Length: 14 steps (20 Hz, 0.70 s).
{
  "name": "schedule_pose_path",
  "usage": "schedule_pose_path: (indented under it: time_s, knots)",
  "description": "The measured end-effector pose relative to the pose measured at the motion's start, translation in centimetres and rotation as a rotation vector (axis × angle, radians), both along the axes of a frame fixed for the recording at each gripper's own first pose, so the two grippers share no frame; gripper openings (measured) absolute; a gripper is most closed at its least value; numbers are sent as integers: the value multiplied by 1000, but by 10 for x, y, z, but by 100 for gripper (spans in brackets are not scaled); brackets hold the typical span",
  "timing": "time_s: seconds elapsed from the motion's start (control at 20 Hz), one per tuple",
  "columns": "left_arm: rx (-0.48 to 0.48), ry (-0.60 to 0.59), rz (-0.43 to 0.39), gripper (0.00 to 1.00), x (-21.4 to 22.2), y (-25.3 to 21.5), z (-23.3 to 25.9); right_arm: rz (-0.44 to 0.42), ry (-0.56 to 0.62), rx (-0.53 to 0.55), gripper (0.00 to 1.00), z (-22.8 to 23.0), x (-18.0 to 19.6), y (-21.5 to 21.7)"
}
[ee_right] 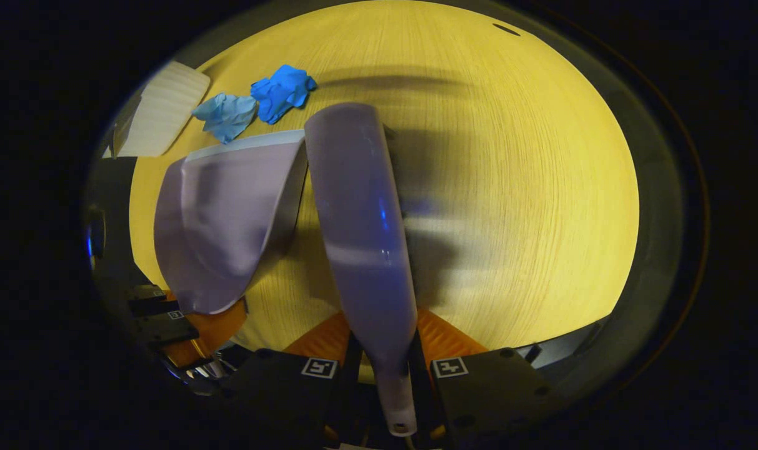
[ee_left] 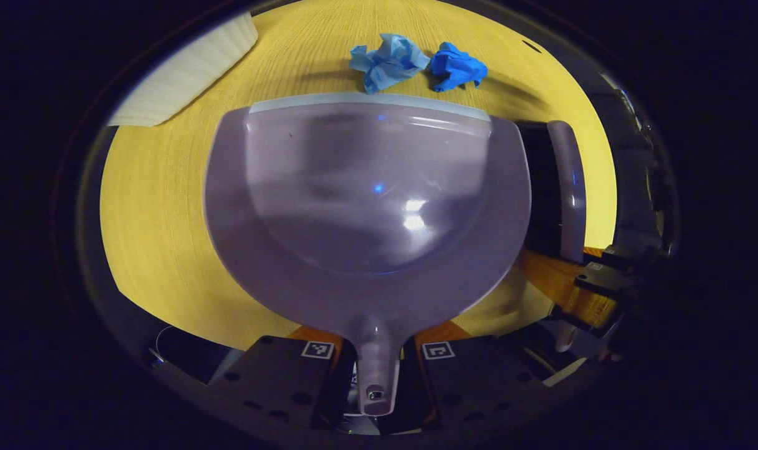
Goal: Pick up the small broom and dustpan from the desktop, sweep the trash into the dustpan with the broom, and then empty the trash into the garbage bin.
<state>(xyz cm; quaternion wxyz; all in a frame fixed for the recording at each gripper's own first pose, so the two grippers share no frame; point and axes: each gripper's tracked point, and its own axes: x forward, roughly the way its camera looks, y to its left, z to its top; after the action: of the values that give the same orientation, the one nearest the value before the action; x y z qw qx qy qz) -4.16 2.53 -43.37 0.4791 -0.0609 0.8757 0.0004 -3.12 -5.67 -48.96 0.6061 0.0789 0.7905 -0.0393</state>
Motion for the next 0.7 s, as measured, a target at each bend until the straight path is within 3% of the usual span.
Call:
schedule_pose_path:
  time_s: [0.05, 0.1, 0.15, 0.2, 0.25, 0.35, 0.4, 0.7]
  knots:
    - [-1, 4, -1, 32, -1, -1, 0, 8, 0, 9, 34, 0, 0, 0]
    - [2, 7, 3, 30, -2, -2, 1, 17, -1, 7, 36, -2, -1, 0]
    - [0, 7, 6, 30, -2, -3, 0, 23, -3, 6, 24, -1, -1, 0]
    - [-7, 2, 7, 30, -2, -2, 0, 30, -6, 14, 31, -1, 0, 2]
    - [-24, 3, -3, 30, -2, -2, 0, 43, -6, 26, 21, -2, -1, 3]
    - [-39, 6, -40, 28, -5, 4, 1, 60, -7, 79, 22, 0, -1, 9]
    - [-39, 4, -57, 27, -6, 7, 2, 56, -25, 77, 17, -3, 3, 8]
    - [-56, -8, -111, 25, -8, 24, 12, 30, -111, 88, 18, 13, 31, -7]
